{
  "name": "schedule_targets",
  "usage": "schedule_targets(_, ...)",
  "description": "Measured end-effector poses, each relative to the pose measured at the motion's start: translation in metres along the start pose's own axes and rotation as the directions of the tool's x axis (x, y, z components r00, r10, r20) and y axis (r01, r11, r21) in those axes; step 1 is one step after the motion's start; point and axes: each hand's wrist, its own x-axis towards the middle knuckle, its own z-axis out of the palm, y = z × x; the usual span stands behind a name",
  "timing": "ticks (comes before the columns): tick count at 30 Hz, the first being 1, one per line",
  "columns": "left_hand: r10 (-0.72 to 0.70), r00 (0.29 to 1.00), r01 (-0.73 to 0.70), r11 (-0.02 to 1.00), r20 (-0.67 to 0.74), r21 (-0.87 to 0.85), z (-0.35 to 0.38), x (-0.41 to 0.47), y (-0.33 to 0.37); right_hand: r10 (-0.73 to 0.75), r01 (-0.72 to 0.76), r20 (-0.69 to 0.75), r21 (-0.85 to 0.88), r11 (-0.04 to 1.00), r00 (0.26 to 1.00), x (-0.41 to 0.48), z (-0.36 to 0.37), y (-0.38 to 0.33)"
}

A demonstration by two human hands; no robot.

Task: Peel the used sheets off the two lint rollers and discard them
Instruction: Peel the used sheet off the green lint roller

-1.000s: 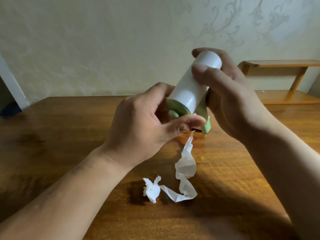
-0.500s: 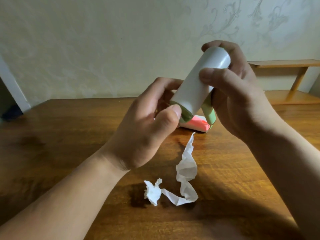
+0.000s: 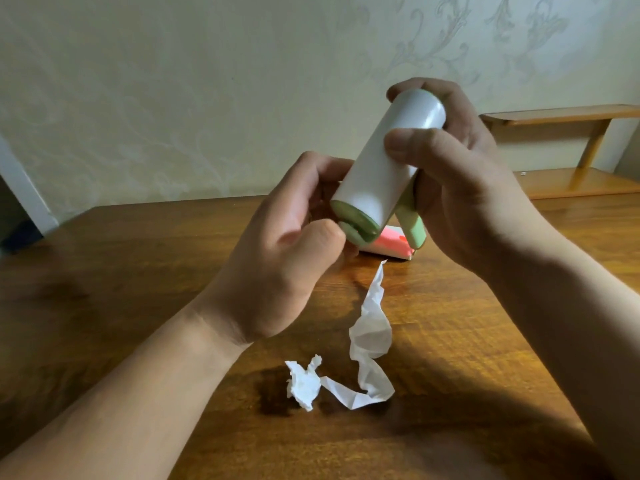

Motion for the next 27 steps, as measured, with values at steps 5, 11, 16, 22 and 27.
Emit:
schedule_targets(5, -0.016, 0.999, 0.018, 1.0, -0.052, 0.025, 0.002, 0.001, 0.005, -0.019, 0.021, 0.044, -0.038, 0.999, 0.999, -0.001, 0.0, 0.0)
schedule_targets(11, -0.021, 0.999, 0.022, 0.999, -0.048, 0.032, -0.003, 0.002, -0.001, -0.04, 0.044, 0.064, -0.072, 0.996, 0.997, -0.002, 0.003, 0.001)
schedule_targets(16, -0.017, 1.0, 0.017, 0.998, -0.002, 0.06, -0.005, 0.0, -0.001, -0.036, 0.039, 0.049, -0.071, 0.997, 0.998, -0.003, 0.003, 0.002)
schedule_targets(22, -0.009, 1.0, 0.008, 0.997, 0.01, 0.081, -0.005, 0.0, -0.002, -0.046, 0.05, 0.038, -0.115, 0.992, 0.998, -0.002, 0.002, 0.004)
schedule_targets(27, 0.008, 1.0, -0.01, 0.995, 0.017, 0.096, -0.007, 0.0, -0.005, -0.091, 0.103, 0.065, -0.209, 0.973, 0.994, -0.002, 0.003, 0.005)
